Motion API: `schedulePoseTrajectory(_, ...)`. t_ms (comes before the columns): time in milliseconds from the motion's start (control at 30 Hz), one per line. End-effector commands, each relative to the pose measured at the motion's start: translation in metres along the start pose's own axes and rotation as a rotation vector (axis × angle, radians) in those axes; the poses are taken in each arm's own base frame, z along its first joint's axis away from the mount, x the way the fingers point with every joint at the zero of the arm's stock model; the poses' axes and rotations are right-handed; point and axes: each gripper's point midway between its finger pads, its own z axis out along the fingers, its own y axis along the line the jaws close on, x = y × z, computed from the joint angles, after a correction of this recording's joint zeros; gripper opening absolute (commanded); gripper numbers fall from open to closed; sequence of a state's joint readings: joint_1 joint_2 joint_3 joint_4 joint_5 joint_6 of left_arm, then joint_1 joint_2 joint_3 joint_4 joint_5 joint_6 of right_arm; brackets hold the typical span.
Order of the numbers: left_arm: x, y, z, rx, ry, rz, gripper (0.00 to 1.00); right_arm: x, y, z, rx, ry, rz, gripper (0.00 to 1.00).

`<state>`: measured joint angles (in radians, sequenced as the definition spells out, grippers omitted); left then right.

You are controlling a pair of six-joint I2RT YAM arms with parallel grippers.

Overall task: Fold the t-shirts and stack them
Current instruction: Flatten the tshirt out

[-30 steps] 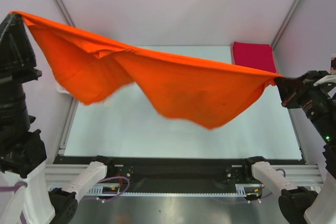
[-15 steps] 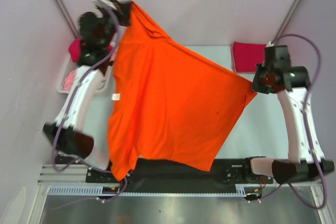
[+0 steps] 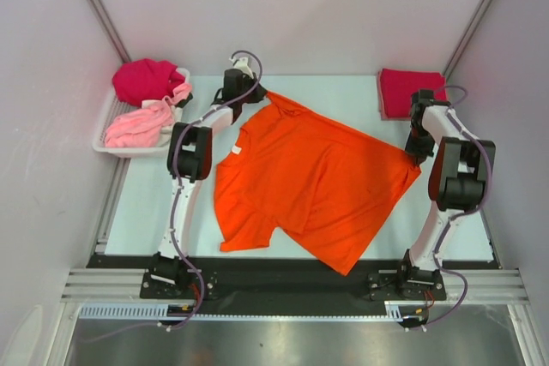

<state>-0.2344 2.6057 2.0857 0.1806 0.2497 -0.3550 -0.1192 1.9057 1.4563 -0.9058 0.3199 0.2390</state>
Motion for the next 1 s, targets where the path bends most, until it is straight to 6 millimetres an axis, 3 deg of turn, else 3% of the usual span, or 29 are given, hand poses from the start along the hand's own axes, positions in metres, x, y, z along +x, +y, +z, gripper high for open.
schedulePoseTrajectory(0,-0.115,-0.049,-0.01,0.133,-0.319,-0.043,0.0,-0.056,-0.01,0.004,0.081,-0.137,0.001,0.0)
schedulePoseTrajectory(267,-0.126,-0.049,0.001,0.159,-0.397,-0.158,0.0,-0.087,-0.009,0.05,0.172,-0.146,-0.013,0.0)
schedulePoseTrajectory(300,-0.116,-0.044,0.008,0.155,-0.382,-0.166,0.0,-0.09,-0.006,0.052,0.17,-0.147,-0.015,0.0)
schedulePoseTrajectory(367,-0.117,-0.044,0.01,0.155,-0.365,-0.179,0.0,-0.094,0.001,0.062,0.159,-0.121,-0.02,0.06)
schedulePoseTrajectory(400,-0.115,-0.043,0.011,0.15,-0.349,-0.179,0.05,-0.094,0.003,0.063,0.151,-0.114,-0.02,0.12)
schedulePoseTrajectory(433,-0.118,-0.044,0.009,0.142,-0.343,-0.168,0.16,-0.095,0.004,0.061,0.147,-0.103,-0.026,0.25)
schedulePoseTrajectory(467,-0.11,-0.041,0.008,0.117,-0.304,-0.167,0.33,-0.093,0.004,0.062,0.151,-0.092,-0.034,0.32)
schedulePoseTrajectory(500,-0.111,-0.04,0.006,0.104,-0.292,-0.133,0.45,-0.093,0.002,0.062,0.156,-0.088,-0.039,0.41)
schedulePoseTrajectory(533,-0.111,-0.041,0.003,0.094,-0.273,-0.113,0.53,-0.093,0.0,0.06,0.164,-0.087,-0.038,0.58)
schedulePoseTrajectory(600,-0.116,-0.044,-0.014,0.039,-0.211,-0.074,0.73,-0.092,-0.01,0.048,0.19,-0.082,-0.03,0.7)
schedulePoseTrajectory(633,-0.125,-0.042,-0.024,0.003,-0.21,-0.027,0.75,-0.091,-0.014,0.044,0.196,-0.08,-0.024,0.77)
schedulePoseTrajectory(700,-0.144,-0.049,-0.058,-0.044,-0.186,0.012,0.77,-0.081,-0.02,0.036,0.189,-0.046,-0.006,0.77)
schedulePoseTrajectory(733,-0.146,-0.046,-0.071,-0.084,-0.17,0.033,0.77,-0.081,-0.02,0.018,0.158,-0.064,0.01,0.78)
schedulePoseTrajectory(767,-0.151,-0.053,-0.098,-0.107,-0.147,0.037,0.77,-0.077,-0.016,0.011,0.124,-0.066,0.014,0.78)
schedulePoseTrajectory(800,-0.148,-0.052,-0.11,-0.125,-0.127,0.056,0.77,-0.06,-0.004,0.008,0.088,-0.043,-0.016,0.79)
schedulePoseTrajectory(833,-0.144,-0.052,-0.122,-0.148,-0.105,0.067,0.76,-0.06,-0.003,-0.014,0.059,-0.09,-0.008,0.8)
schedulePoseTrajectory(867,-0.117,-0.043,-0.135,-0.182,-0.02,0.066,0.72,-0.052,0.003,-0.021,0.033,-0.092,-0.018,0.8)
schedulePoseTrajectory(900,-0.128,-0.052,-0.159,-0.184,-0.031,0.095,0.7,-0.032,0.013,-0.025,-0.002,-0.065,-0.05,0.8)
schedulePoseTrajectory(933,-0.123,-0.05,-0.174,-0.204,-0.013,0.1,0.69,-0.025,0.017,-0.032,-0.022,-0.068,-0.048,0.8)
schedulePoseTrajectory(967,-0.088,-0.037,-0.186,-0.253,0.08,0.09,0.67,-0.021,0.019,-0.05,-0.063,-0.1,-0.045,0.8)
